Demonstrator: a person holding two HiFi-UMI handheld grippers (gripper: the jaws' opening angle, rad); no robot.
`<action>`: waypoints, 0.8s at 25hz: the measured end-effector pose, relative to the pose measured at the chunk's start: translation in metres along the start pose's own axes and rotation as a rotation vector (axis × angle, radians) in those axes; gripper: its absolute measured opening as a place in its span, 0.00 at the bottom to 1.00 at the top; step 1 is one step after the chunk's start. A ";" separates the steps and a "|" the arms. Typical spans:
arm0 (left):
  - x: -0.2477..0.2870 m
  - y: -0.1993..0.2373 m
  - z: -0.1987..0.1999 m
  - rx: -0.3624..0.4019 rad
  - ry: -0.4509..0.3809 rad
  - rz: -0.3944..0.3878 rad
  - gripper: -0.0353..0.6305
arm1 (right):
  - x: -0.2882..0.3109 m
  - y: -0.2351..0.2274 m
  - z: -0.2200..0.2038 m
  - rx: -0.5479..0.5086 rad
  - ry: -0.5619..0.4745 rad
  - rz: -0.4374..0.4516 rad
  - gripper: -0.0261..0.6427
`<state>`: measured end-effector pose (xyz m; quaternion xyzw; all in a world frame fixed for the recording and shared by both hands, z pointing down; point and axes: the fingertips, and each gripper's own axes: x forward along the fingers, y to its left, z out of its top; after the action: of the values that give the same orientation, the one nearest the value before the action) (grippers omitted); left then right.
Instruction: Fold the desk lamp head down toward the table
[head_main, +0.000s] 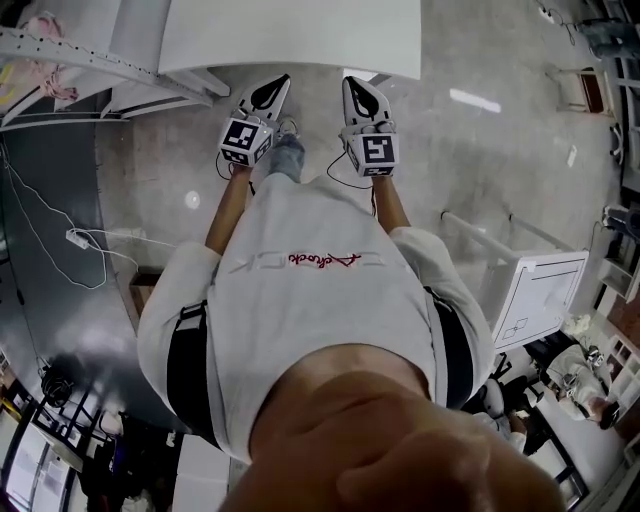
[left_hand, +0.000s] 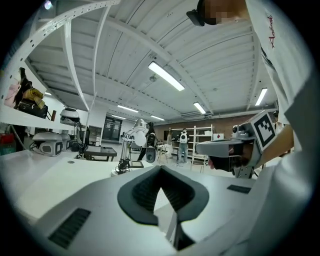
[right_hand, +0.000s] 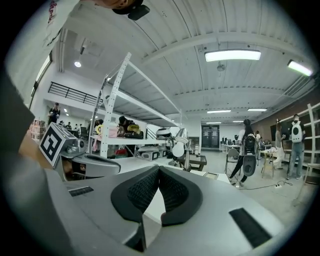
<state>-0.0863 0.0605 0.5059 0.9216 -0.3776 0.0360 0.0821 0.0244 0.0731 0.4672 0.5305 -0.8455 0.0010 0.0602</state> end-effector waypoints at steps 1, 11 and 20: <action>0.006 0.009 0.004 0.000 -0.001 -0.003 0.09 | 0.011 -0.005 0.004 -0.003 -0.002 -0.006 0.08; 0.088 0.084 0.044 0.024 -0.021 -0.057 0.09 | 0.097 -0.065 0.035 -0.021 -0.032 -0.087 0.08; 0.129 0.118 0.050 0.050 0.004 -0.098 0.09 | 0.128 -0.097 0.027 0.006 -0.018 -0.149 0.08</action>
<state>-0.0768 -0.1207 0.4882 0.9407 -0.3309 0.0434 0.0614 0.0532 -0.0861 0.4476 0.5922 -0.8042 -0.0058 0.0510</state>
